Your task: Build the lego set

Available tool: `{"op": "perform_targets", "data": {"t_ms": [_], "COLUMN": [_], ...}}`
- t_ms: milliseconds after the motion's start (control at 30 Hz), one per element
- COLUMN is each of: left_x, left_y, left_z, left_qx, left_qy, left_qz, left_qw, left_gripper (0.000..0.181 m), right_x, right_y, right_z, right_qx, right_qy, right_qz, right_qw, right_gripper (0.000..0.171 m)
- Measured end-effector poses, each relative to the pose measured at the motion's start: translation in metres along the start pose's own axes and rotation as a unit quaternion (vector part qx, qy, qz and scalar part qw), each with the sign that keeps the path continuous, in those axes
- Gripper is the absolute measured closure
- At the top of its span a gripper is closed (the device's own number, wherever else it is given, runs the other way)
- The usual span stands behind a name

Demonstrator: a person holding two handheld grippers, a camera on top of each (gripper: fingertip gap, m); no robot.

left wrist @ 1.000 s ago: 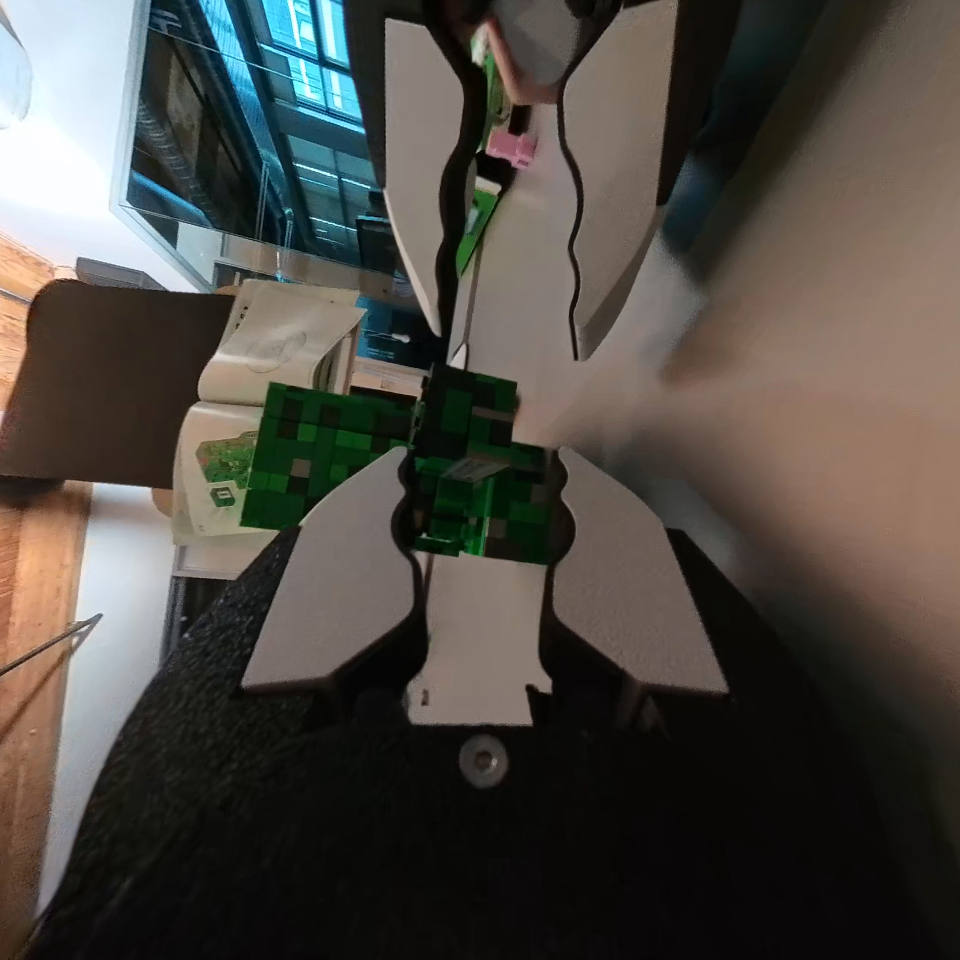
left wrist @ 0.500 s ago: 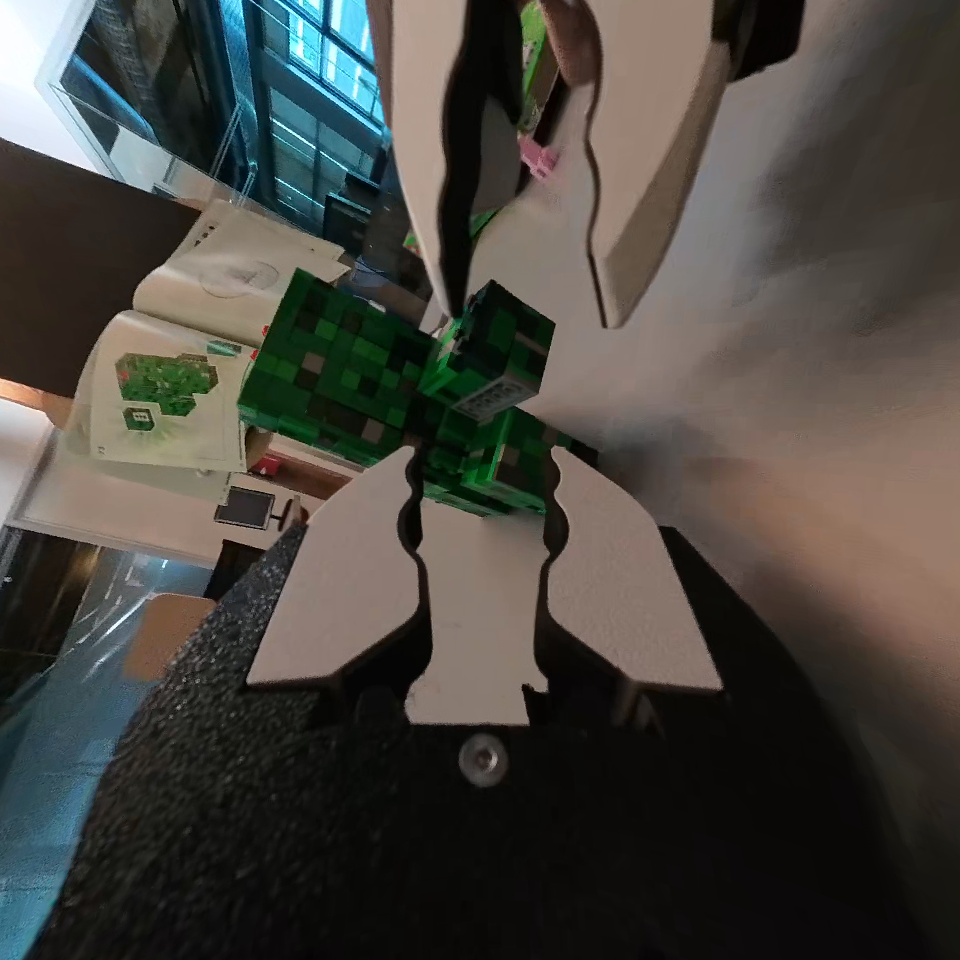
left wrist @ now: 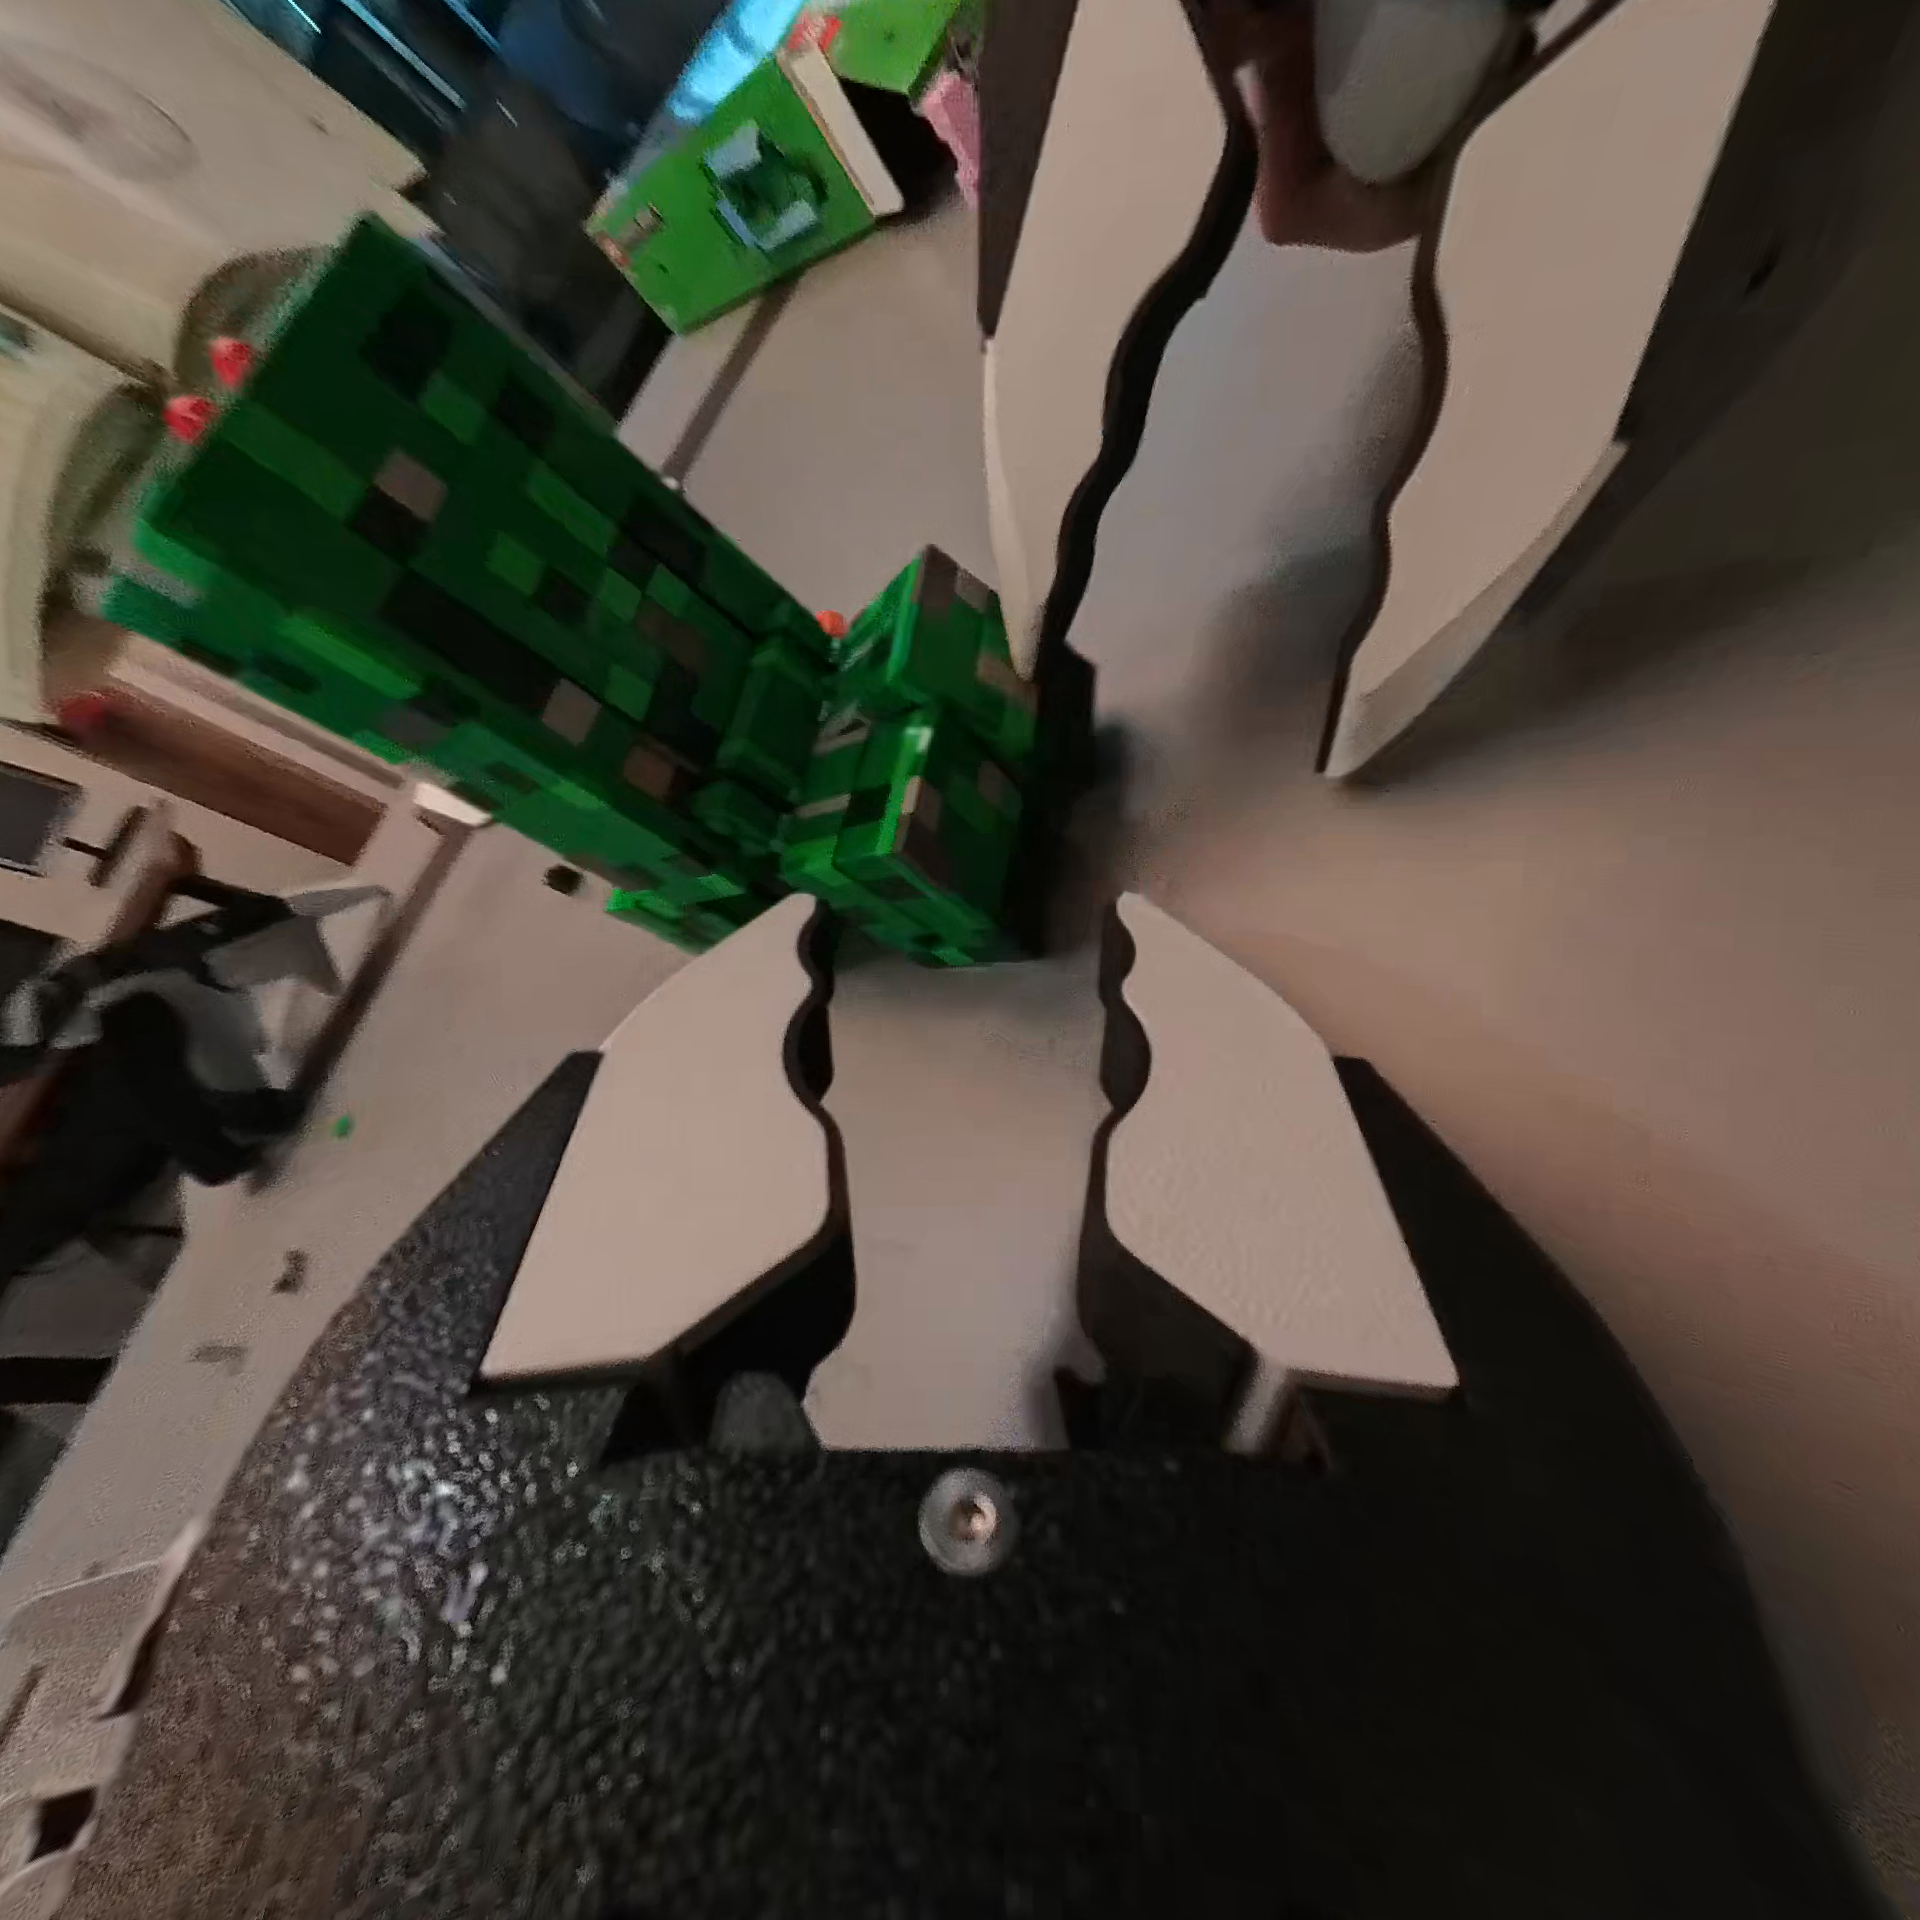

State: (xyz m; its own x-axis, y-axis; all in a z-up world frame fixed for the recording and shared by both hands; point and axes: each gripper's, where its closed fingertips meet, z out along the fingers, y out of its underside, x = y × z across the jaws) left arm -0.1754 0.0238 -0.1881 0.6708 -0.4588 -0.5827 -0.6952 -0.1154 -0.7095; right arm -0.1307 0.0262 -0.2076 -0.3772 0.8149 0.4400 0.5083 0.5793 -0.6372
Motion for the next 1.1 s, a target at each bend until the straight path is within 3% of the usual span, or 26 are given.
{"op": "perform_targets", "data": {"t_ms": [133, 433, 633, 867, 1033, 1100], "left_x": [0.022, 0.047, 0.059, 0.003, -0.041, -0.044], "left_y": [-0.005, -0.039, -0.048, -0.014, 0.019, 0.02], "left_z": [0.009, 0.044, 0.025, -0.005, -0.002, 0.0], "left_qx": [-0.029, -0.019, 0.017, 0.008, -0.035, -0.031], "left_qy": [0.07, 0.099, 0.102, 0.026, -0.007, 0.018], "left_qz": [-0.056, -0.043, -0.013, -0.081, -0.141, -0.163], "left_qw": [0.996, 0.994, 0.995, 0.996, 0.989, 0.986], "left_gripper": [0.12, 0.108, 0.119, 0.131, 0.119, 0.12], "right_x": [0.007, 0.039, 0.046, 0.048, 0.045, 0.042], "right_y": [0.008, 0.026, 0.035, 0.036, 0.036, 0.038], "right_z": [-0.004, -0.033, -0.041, -0.041, -0.036, -0.035], "right_qx": [0.0, 0.032, 0.035, 0.044, 0.051, 0.048], "right_qy": [0.0, 0.05, 0.066, 0.06, 0.046, 0.038], "right_qz": [0.034, 0.125, 0.146, 0.154, 0.166, 0.164], "right_qw": [0.999, 0.99, 0.986, 0.985, 0.984, 0.985], "right_gripper": [0.113, 0.111, 0.11, 0.11, 0.111, 0.112]}}
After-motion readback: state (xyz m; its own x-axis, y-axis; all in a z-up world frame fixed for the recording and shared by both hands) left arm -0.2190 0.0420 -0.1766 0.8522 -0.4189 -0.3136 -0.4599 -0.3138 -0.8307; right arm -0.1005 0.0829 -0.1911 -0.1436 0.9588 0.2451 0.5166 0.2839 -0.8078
